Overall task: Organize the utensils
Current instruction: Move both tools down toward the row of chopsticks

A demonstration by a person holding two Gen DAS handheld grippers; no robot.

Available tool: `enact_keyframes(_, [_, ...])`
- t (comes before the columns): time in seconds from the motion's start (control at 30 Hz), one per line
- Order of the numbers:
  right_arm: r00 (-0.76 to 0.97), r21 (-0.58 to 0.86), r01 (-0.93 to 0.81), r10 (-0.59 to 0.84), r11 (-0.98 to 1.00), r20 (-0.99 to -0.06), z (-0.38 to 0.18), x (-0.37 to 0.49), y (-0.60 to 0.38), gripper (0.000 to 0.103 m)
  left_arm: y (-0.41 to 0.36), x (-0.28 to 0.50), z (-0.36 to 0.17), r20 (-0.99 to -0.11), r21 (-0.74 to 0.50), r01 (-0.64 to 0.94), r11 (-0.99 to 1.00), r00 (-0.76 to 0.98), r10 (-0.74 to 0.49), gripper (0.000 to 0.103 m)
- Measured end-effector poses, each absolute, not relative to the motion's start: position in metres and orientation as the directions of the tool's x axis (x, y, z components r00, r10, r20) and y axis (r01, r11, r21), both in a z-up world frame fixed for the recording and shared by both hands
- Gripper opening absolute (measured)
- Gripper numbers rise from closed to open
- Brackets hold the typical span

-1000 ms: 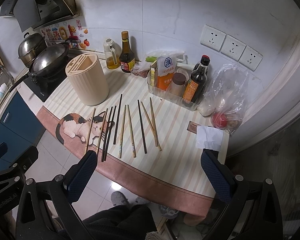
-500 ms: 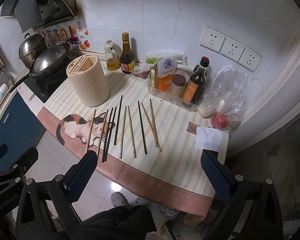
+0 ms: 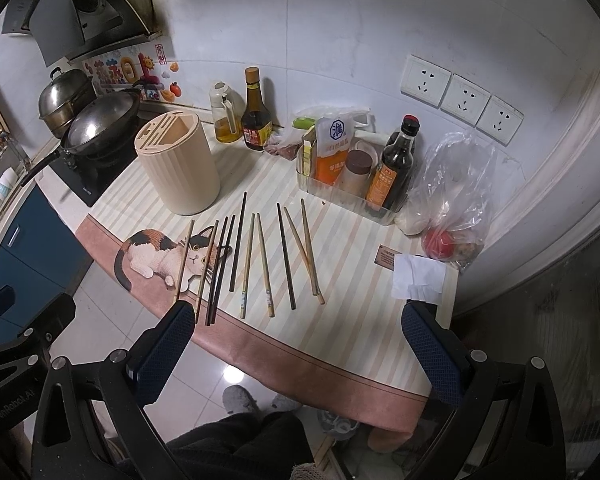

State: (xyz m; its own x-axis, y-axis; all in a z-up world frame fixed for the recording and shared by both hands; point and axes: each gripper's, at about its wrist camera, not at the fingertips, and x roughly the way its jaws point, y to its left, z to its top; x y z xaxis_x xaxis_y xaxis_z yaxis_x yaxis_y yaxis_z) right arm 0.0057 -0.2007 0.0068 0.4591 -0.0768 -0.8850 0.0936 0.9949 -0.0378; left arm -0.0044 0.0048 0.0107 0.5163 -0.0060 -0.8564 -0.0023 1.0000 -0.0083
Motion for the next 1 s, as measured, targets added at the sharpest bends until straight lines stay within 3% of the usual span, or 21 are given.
enact_keyframes(0.37, [0.464, -0.035, 0.101, -0.078, 0.994, -0.882, 0.011, 0.009, -0.2, 0.103, 0.006, -0.004, 0.012, -0.853, -0.007, -0.004, 1.0, 0.522, -0.004, 0.103])
enact_keyframes(0.67, [0.549, 0.032, 0.142, -0.052, 0.989, -0.834, -0.004, 0.039, -0.209, 0.103, 0.024, 0.04, 0.016, -0.727, 0.039, -0.026, 0.999, 0.685, 0.046, 0.103])
enact_keyframes(0.83, [0.539, 0.045, 0.207, -0.076, 0.977, -0.839, -0.033, 0.063, -0.215, 0.103, 0.035, 0.075, -0.016, -0.734, 0.071, -0.02, 0.997, 0.676, 0.066, 0.103])
enact_keyframes(0.87, [0.536, 0.04, 0.222, -0.088, 0.974, -0.84, -0.041, 0.068, -0.216, 0.101, 0.038, 0.084, -0.027, -0.74, 0.082, -0.021, 0.996, 0.668, 0.075, 0.103])
enact_keyframes(0.93, [0.515, 0.038, 0.236, -0.092, 0.971, -0.852, -0.061, 0.081, -0.219, 0.088, 0.043, 0.1, -0.046, -0.757, 0.092, -0.022, 0.995, 0.647, 0.084, 0.103])
enact_keyframes(1.0, [0.478, 0.071, 0.237, -0.052, 0.969, -0.877, -0.085, 0.093, -0.222, 0.068, 0.046, 0.11, -0.068, -0.779, 0.101, -0.025, 0.995, 0.619, 0.095, 0.103])
